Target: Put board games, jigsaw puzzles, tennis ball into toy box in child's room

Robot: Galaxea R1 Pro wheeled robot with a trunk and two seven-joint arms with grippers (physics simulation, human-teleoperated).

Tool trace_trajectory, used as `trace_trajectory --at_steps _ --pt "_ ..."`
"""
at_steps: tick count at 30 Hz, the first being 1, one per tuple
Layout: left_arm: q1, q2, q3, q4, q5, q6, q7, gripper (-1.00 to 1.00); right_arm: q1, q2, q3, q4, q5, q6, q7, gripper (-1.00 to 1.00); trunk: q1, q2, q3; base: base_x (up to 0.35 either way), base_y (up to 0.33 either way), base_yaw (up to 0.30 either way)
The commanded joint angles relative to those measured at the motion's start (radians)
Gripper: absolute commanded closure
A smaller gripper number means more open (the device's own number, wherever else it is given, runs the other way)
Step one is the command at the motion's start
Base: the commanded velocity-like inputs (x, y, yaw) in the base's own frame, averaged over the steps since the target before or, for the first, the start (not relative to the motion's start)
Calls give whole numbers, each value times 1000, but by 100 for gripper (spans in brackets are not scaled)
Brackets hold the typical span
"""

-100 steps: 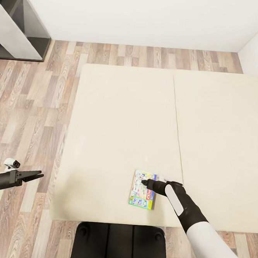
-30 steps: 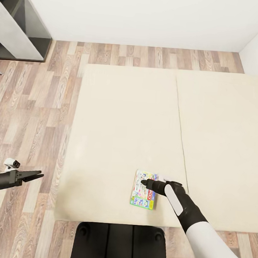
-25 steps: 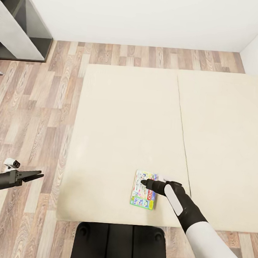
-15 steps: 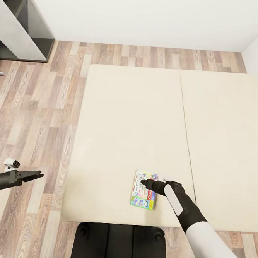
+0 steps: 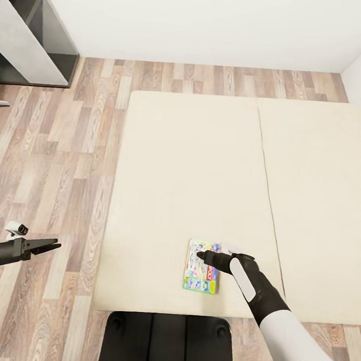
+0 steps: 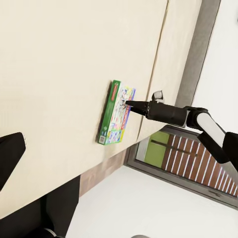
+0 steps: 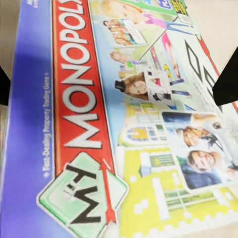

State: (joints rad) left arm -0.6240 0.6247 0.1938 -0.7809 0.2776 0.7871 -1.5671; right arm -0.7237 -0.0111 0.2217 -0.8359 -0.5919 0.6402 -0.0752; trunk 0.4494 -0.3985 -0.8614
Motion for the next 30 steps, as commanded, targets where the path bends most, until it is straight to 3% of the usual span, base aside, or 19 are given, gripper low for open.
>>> trace_trajectory --at_steps 1,30 --pt "0 0 -1 0 0 11 -4 -100 0 -1 4 -2 -9 3 -8 -100 1 -2 -1 0 109 0" --pt "0 1 -1 0 0 11 -4 -100 0 0 4 -2 -8 6 -10 -100 1 -2 -1 0 108 0"
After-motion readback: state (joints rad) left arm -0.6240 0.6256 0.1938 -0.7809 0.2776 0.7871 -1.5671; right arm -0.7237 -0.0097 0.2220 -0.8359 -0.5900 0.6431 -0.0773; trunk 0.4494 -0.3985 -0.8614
